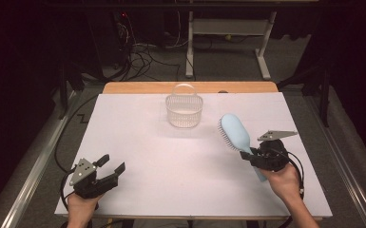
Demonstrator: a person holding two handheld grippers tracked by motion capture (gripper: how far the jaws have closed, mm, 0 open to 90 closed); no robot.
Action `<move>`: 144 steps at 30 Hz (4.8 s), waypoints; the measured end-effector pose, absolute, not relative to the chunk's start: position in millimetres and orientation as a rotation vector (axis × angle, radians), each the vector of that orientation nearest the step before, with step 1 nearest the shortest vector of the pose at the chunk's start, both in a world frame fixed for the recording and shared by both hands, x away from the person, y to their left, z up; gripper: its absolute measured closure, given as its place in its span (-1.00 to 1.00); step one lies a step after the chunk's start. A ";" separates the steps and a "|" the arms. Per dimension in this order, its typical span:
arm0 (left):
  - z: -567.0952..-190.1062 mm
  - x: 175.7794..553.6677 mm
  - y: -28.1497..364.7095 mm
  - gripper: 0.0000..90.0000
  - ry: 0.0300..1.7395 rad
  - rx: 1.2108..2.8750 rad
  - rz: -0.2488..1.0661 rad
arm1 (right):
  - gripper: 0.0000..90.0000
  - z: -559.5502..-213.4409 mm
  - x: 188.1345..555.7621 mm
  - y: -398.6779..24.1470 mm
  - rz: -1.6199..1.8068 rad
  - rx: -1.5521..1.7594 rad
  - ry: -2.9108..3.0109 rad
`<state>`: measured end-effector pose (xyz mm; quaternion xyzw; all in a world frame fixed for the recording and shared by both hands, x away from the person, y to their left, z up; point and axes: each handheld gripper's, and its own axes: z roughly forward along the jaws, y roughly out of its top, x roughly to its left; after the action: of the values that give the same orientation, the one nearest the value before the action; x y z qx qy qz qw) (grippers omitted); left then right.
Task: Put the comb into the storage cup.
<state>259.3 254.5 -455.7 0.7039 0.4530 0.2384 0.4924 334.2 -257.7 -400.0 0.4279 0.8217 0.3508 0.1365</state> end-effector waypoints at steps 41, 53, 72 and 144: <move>-438.3 262.6 207.9 -0.36 0.973 1.763 0.445 | 0.56 -414.9 294.6 -240.7 1.199 1.150 2.384; -434.3 269.0 192.5 -0.38 0.951 1.774 0.417 | 0.56 -415.5 292.2 -232.2 1.207 1.110 2.406; -431.5 278.7 169.1 -0.42 0.919 1.817 0.382 | 0.56 -414.9 290.2 -224.6 1.213 1.079 2.425; -424.7 296.5 80.8 -0.64 0.741 1.864 0.111 | 0.56 -421.6 285.2 -171.3 1.174 0.881 2.541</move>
<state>296.5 80.8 -424.7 0.7831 0.3111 0.0468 0.5365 285.2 -171.3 -421.6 0.2987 0.8613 0.3979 0.1034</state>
